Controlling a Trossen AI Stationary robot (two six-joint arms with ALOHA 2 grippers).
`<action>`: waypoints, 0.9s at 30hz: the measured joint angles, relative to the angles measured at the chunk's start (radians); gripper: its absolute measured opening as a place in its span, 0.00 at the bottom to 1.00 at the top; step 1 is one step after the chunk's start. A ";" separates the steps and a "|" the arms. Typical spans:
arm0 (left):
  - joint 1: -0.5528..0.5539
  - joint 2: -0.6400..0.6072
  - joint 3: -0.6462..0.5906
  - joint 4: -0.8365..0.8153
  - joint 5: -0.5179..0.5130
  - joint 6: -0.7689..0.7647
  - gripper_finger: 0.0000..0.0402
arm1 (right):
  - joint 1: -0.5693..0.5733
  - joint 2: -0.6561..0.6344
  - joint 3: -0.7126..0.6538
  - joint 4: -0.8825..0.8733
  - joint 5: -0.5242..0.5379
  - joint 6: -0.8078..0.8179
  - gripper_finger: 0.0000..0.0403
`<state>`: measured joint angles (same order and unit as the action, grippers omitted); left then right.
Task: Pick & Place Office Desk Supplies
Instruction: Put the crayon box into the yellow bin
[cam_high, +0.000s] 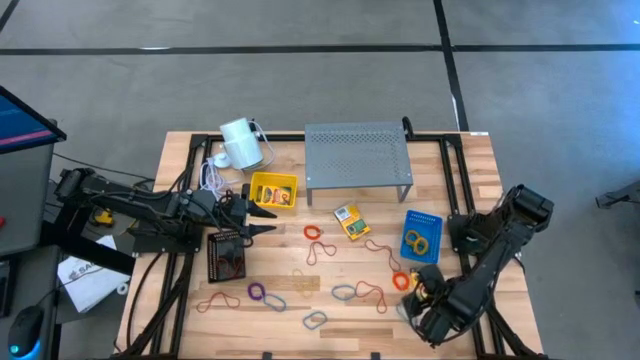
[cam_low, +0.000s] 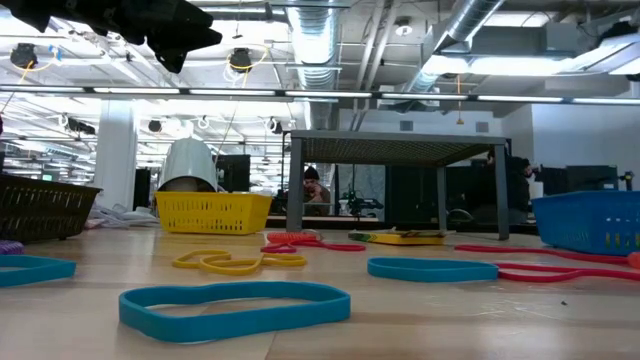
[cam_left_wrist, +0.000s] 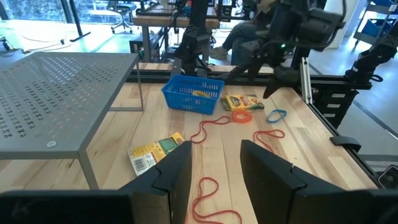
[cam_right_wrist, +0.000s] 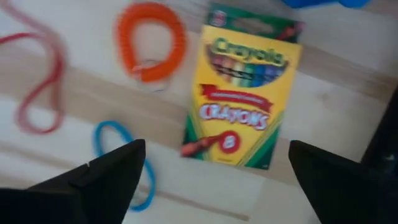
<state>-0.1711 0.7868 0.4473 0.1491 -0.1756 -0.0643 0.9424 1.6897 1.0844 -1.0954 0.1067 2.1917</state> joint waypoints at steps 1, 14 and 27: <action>0.000 0.000 0.000 0.000 0.006 0.000 0.33 | 0.000 0.000 -0.018 0.018 -0.007 0.008 0.96; 0.000 0.000 0.000 0.001 0.070 0.000 0.33 | -0.015 0.000 -0.055 0.051 0.003 -0.001 0.93; 0.000 0.000 0.000 0.001 0.070 0.000 0.33 | -0.007 0.000 -0.058 0.087 0.072 -0.059 0.93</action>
<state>-0.1711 0.7868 0.4473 0.1497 -0.1055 -0.0647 0.9356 1.6901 1.0268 -1.0086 0.1785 2.1326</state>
